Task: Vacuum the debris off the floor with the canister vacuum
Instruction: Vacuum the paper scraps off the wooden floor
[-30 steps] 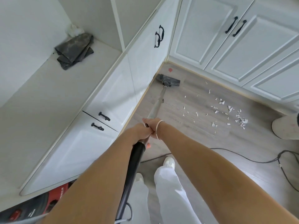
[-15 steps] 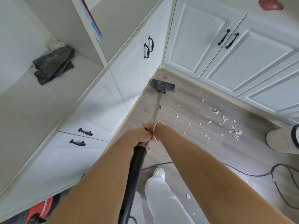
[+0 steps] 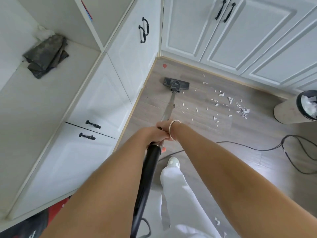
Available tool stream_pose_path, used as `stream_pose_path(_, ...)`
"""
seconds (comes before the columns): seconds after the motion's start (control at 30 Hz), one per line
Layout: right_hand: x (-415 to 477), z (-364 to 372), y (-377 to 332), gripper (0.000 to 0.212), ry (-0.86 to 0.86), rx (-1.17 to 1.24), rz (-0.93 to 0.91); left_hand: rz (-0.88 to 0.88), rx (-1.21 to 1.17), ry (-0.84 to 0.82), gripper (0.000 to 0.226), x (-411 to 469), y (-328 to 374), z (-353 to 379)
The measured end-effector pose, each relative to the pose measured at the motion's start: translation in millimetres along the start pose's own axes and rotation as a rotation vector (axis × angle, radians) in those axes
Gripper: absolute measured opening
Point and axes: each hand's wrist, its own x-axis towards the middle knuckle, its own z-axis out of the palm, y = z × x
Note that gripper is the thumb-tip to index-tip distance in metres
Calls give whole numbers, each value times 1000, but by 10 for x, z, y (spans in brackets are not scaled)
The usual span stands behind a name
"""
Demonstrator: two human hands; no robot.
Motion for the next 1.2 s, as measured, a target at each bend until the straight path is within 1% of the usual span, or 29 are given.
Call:
stream_pose_path(0.03,-34,53,137,18,22,-8,-11,-1,31,-12,29,-27,-140,22)
stream_pose_path(0.07,-50,96,251,14,22,-19,-14,-7,67,-28,33,-55,-260,40)
stream_pose_path(0.1,-99,129,347,3,29,-43,-4,-16,95,-38,35,-76,-365,55)
stream_pose_path(0.17,-187,227,594,28,8,-59,4,-35,151,-40,38,-145,-606,91)
stream_pose_path(0.23,-275,309,764,34,12,-45,-2,-64,194,-36,38,-200,-778,128)
stream_pose_path(0.4,-464,452,1145,37,-54,16,21,-64,238,-50,23,-408,-1129,242)
stream_pose_path(0.5,-575,536,1349,35,-78,31,71,-104,282,-64,5,-490,-1350,276)
stream_pose_path(0.6,-646,648,1520,32,-111,-8,108,-119,351,-78,10,-564,-1540,310)
stream_pose_path(0.67,-663,717,1578,26,-94,-57,72,-106,358,-61,9,-607,-1600,307)
stream_pose_path(0.8,-728,692,1577,20,1,-19,-31,-33,276,-30,5,-711,-1576,306)
stream_pose_path(0.87,-782,634,1558,22,9,-3,-39,13,296,-30,8,-797,-1525,346)
stream_pose_path(0.93,-841,552,1557,16,35,21,-49,48,307,-22,11,-872,-1479,414)
stream_pose_path(1.03,-926,484,1575,18,39,20,-60,37,331,-27,5,-910,-1491,459)
stream_pose_path(1.13,-998,488,1596,26,36,32,-54,24,370,-38,13,-933,-1530,442)
stream_pose_path(1.2,-1059,514,1603,24,34,19,-54,24,388,-38,8,-986,-1538,421)
